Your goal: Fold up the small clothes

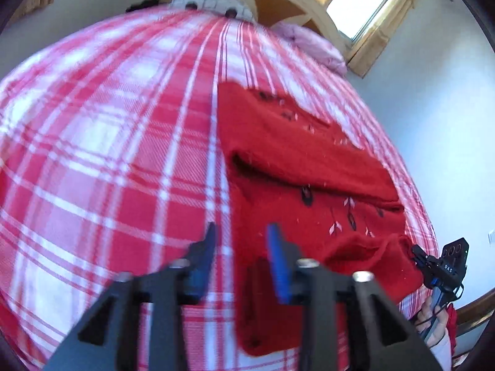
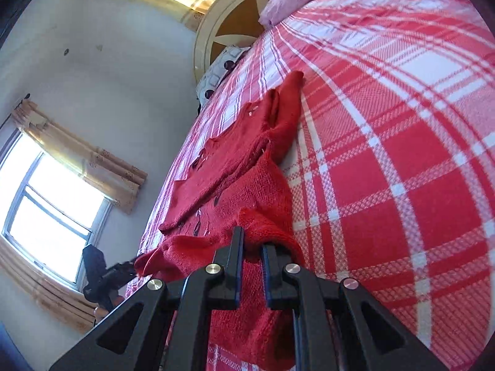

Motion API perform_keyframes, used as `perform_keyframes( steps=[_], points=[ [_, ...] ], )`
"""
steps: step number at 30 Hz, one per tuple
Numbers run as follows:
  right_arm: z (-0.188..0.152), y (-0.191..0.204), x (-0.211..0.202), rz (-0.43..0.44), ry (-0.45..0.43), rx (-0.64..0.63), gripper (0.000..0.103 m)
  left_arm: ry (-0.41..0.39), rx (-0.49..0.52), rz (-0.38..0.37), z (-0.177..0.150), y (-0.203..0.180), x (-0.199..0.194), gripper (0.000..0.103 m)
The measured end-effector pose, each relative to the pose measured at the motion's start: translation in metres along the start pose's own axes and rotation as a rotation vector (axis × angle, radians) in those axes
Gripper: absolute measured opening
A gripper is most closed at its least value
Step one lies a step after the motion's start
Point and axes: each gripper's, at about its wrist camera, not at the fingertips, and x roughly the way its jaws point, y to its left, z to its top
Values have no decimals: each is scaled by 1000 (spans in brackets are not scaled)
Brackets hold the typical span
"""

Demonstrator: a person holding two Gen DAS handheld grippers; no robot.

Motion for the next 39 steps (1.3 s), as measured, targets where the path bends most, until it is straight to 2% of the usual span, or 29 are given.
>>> perform_keyframes(
  steps=[1, 2, 3, 4, 5, 6, 9, 11, 14, 18, 19, 20, 21, 22, 27, 31, 34, 37, 39],
  points=[
    [1, 3, -4, 12, -12, -9, 15, -34, 9, 7, -1, 3, -10, 71],
    [1, 5, -8, 27, -31, -20, 24, -67, 21, 10, -1, 6, -18, 75],
    [2, 9, -13, 37, -55, -30, 39, -98, 46, 7, -2, 6, -27, 75],
    [3, 11, -17, 41, -79, -36, 48, -114, 69, 7, -3, 4, -32, 75],
    [3, 12, -24, 52, -112, -36, 63, -125, 94, 8, -5, 2, -35, 75],
    [3, 15, -31, 70, -148, -33, 68, -131, 119, 11, -6, 0, -35, 75],
    [2, 23, -40, 89, -185, -44, 68, -99, 192, 31, -8, -15, -21, 75],
    [-1, 32, -45, 49, -188, -97, 68, -91, 282, 47, -11, -35, -10, 75],
    [-9, 45, -46, -34, -174, -195, 68, -71, 386, 32, -11, -58, 8, 75],
    [-18, 48, -49, -92, -156, -251, 68, -33, 404, 40, -4, -69, 36, 75],
    [-19, 49, -48, -97, -154, -254, 68, -25, 393, 46, -3, -68, 41, 68],
    [-19, 48, -47, -101, -155, -256, 68, -10, 381, 56, -1, -66, 48, 50],
    [-19, 48, -47, -105, -157, -259, 68, 28, 364, 70, 0, -64, 56, 41],
    [-19, 48, -46, -111, -159, -263, 68, 43, 353, 75, 0, -62, 60, 36],
    [-18, 40, -49, -158, -178, -263, 68, 45, 333, 41, -3, -57, 54, 36],
    [-14, 26, -51, -153, -183, -200, 68, 45, 376, 52, -14, -63, 52, 36],
    [-14, 22, -52, -153, -183, -180, 68, 45, 366, 50, -14, -62, 51, 36],
    [-14, 24, -51, -153, -181, -186, 68, 51, 348, 74, -9, -60, 56, 55],
    [-14, 27, -52, -151, -182, -195, 68, 45, 340, 78, -9, -61, 59, 60]
  ],
)
